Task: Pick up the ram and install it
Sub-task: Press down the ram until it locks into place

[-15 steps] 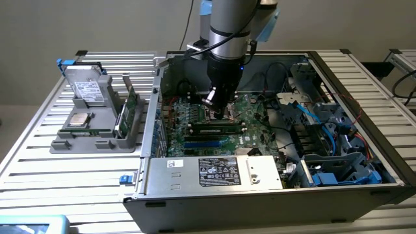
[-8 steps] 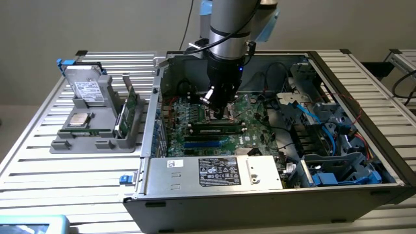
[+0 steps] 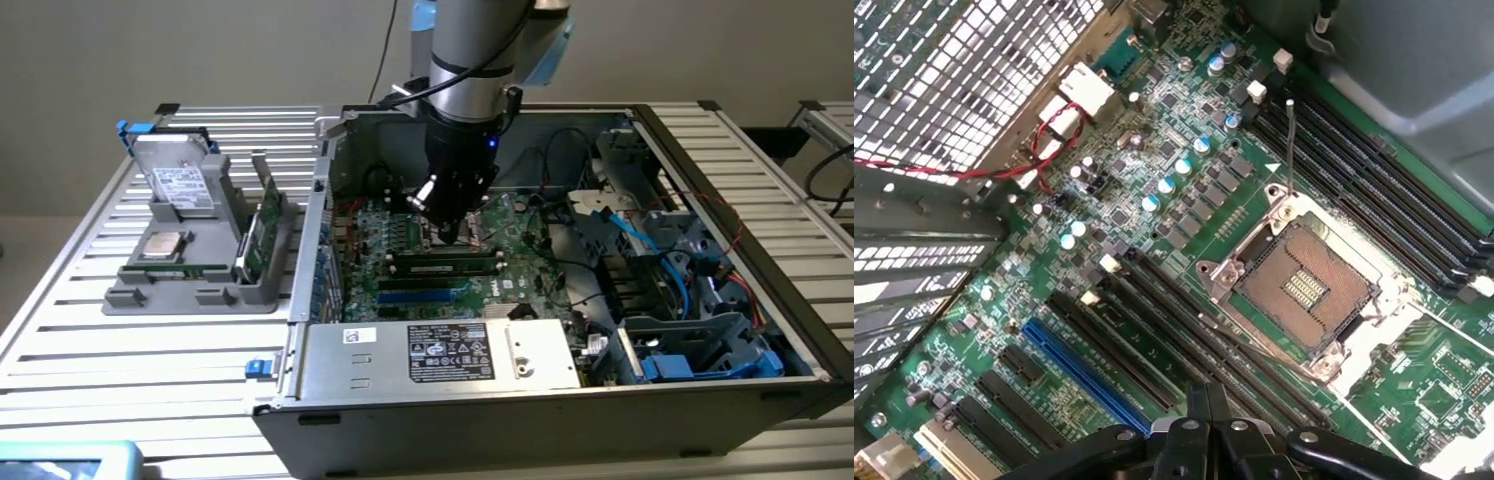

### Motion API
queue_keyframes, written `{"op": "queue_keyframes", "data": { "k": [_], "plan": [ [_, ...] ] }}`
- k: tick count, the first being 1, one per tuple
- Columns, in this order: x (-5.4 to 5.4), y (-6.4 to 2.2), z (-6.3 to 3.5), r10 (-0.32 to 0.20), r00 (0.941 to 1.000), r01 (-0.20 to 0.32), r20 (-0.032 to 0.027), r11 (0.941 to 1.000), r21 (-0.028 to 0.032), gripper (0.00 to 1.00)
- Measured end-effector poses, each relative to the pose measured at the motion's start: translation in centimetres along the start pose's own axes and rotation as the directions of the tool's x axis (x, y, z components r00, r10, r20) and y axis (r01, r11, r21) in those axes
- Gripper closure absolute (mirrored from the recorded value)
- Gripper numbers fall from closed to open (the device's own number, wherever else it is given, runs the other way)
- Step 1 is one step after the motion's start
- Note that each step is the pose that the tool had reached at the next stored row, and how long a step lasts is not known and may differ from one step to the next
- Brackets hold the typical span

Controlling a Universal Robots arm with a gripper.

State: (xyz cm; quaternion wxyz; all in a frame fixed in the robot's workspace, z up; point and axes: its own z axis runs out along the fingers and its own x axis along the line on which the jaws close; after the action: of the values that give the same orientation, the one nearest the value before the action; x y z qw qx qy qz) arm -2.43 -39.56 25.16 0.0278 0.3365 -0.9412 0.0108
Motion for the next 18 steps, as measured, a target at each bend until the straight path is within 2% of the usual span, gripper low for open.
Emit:
{"op": "queue_keyframes", "data": {
  "k": [3,10,14,18],
  "plan": [
    [0.00,0.00,0.00,0.035,0.9994,-0.035,0.0012,0.9994,-0.0011,0.89],
    [0.00,0.00,0.00,0.103,0.9947,-0.103,0.0080,0.9947,-0.0002,0.89],
    [0.00,0.00,-0.01,0.156,0.9878,-0.156,0.0082,0.9878,-0.0029,0.89],
    [0.00,0.00,0.00,0.206,0.9784,-0.206,0.0093,0.9785,-0.0053,0.89]
  ]
}}
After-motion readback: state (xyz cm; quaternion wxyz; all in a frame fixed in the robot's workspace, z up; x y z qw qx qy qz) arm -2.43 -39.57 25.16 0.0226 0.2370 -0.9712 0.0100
